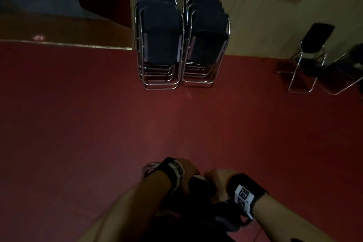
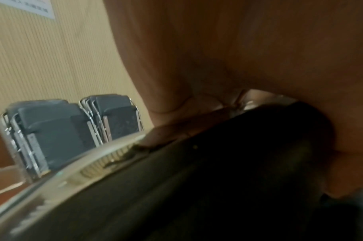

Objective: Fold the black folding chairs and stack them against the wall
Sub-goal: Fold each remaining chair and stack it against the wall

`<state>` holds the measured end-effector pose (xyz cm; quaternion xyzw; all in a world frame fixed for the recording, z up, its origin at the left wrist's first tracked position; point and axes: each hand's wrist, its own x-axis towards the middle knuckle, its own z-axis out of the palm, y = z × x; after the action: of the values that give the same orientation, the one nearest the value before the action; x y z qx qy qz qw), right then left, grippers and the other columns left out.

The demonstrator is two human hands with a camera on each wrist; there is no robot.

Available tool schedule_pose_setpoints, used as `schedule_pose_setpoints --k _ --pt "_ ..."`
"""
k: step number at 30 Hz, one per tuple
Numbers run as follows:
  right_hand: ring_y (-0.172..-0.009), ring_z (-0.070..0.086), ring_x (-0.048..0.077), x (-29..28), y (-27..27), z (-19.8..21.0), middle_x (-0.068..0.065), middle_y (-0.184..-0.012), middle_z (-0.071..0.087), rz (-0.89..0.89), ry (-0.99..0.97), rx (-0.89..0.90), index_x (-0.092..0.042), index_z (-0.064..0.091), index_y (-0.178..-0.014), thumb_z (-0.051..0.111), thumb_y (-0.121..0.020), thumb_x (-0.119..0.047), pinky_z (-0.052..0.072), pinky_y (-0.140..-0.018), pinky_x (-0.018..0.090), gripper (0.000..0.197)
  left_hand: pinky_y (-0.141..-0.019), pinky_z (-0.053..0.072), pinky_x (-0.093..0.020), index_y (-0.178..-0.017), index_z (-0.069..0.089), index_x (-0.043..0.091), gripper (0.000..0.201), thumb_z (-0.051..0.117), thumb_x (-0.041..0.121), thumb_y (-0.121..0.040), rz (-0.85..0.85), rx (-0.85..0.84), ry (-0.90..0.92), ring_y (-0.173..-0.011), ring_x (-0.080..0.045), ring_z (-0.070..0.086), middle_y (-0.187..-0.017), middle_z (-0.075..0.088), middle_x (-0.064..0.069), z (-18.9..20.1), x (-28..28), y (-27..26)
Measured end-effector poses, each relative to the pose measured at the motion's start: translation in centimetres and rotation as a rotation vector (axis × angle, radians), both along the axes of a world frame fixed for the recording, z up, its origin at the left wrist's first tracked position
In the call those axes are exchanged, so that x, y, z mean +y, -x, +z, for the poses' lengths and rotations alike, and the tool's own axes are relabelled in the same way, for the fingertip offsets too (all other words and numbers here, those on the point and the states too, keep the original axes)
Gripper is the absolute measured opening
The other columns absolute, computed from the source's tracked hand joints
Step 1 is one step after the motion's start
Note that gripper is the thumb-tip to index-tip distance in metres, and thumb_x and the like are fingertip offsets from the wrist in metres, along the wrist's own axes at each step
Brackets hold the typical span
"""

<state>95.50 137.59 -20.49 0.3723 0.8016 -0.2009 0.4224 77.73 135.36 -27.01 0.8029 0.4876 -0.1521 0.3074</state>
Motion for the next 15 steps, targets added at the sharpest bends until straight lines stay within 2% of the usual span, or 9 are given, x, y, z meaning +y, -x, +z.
schedule_pose_setpoints --k 1,2,4,5,7,10,11,14,15 --pt "-0.091 0.061 0.019 1.6 1.8 0.4 -0.001 -0.114 0.066 0.001 0.000 -0.019 -0.021 0.057 -0.127 0.067 -0.087 -0.039 0.044 -0.076 0.028 0.045 -0.077 0.061 -0.046 -0.100 0.065 0.028 0.040 0.074 0.052 -0.070 -0.021 -0.026 0.023 -0.081 -0.026 0.068 -0.092 0.070 -0.001 0.5 2.0 1.8" --pt "-0.089 0.061 0.019 1.7 1.9 1.1 0.001 -0.115 0.067 0.005 -0.021 -0.018 -0.019 0.059 -0.124 0.063 -0.089 -0.040 0.043 -0.075 0.028 0.042 -0.077 0.061 -0.046 -0.100 0.066 0.024 0.038 0.075 0.048 -0.072 -0.067 0.029 0.075 -0.081 -0.026 0.068 -0.090 0.070 -0.003 2.6 1.7 1.5" --pt "-0.088 0.064 0.018 5.3 5.3 1.2 0.001 -0.113 0.070 -0.005 -0.061 -0.009 -0.020 0.063 -0.119 0.063 -0.085 -0.042 0.049 -0.074 0.031 0.040 -0.076 0.061 -0.046 -0.105 0.067 0.022 0.043 0.077 0.046 -0.071 -0.120 0.026 0.047 -0.082 -0.027 0.068 -0.092 0.071 -0.004 4.0 6.4 5.2" --pt "-0.088 0.065 0.019 5.2 5.8 1.9 0.002 -0.111 0.070 -0.011 -0.053 -0.036 -0.019 0.065 -0.117 0.065 -0.083 -0.043 0.051 -0.074 0.032 0.042 -0.076 0.061 -0.046 -0.107 0.067 0.023 0.046 0.078 0.047 -0.069 -0.091 0.027 0.019 -0.081 -0.026 0.068 -0.092 0.071 -0.004 4.5 6.7 5.5" --pt "-0.091 0.067 0.022 8.6 8.3 1.5 0.001 -0.110 0.070 -0.026 -0.065 -0.032 -0.019 0.064 -0.117 0.066 -0.080 -0.047 0.053 -0.076 0.033 0.046 -0.075 0.061 -0.047 -0.109 0.066 0.026 0.053 0.079 0.050 -0.063 -0.128 0.047 0.041 -0.081 -0.026 0.069 -0.093 0.072 -0.002 3.6 10.4 7.8" --pt "-0.093 0.063 0.021 12.5 10.4 1.7 0.001 -0.114 0.067 -0.046 -0.052 -0.021 -0.021 0.060 -0.121 0.066 -0.083 -0.050 0.046 -0.075 0.031 0.048 -0.075 0.061 -0.048 -0.112 0.065 0.028 0.063 0.075 0.055 -0.056 -0.142 0.008 0.052 -0.083 -0.027 0.069 -0.096 0.072 -0.002 2.7 14.7 10.2" --pt "-0.091 0.061 0.020 12.8 10.6 2.1 0.000 -0.114 0.067 -0.060 -0.040 -0.025 -0.023 0.059 -0.121 0.067 -0.083 -0.050 0.045 -0.075 0.030 0.048 -0.075 0.061 -0.048 -0.109 0.065 0.029 0.063 0.073 0.057 -0.053 -0.107 0.007 0.059 -0.083 -0.026 0.069 -0.095 0.072 -0.001 3.1 15.2 10.4" --pt "-0.088 0.063 0.018 16.4 12.2 1.4 -0.005 -0.111 0.068 -0.114 -0.013 0.034 -0.029 0.058 -0.117 0.069 -0.079 -0.049 0.046 -0.073 0.030 0.045 -0.076 0.061 -0.047 -0.092 0.062 0.031 0.050 0.070 0.060 -0.052 -0.088 0.035 0.103 -0.083 -0.025 0.068 -0.090 0.069 0.001 1.0 19.1 12.3" --pt "-0.092 0.064 0.020 19.5 13.3 0.9 -0.005 -0.114 0.067 -0.111 -0.011 0.051 -0.030 0.057 -0.120 0.069 -0.080 -0.048 0.045 -0.073 0.030 0.046 -0.077 0.061 -0.046 -0.095 0.062 0.033 0.055 0.067 0.063 -0.049 -0.086 0.060 0.081 -0.085 -0.024 0.068 -0.094 0.069 0.002 -0.2 22.1 13.1"
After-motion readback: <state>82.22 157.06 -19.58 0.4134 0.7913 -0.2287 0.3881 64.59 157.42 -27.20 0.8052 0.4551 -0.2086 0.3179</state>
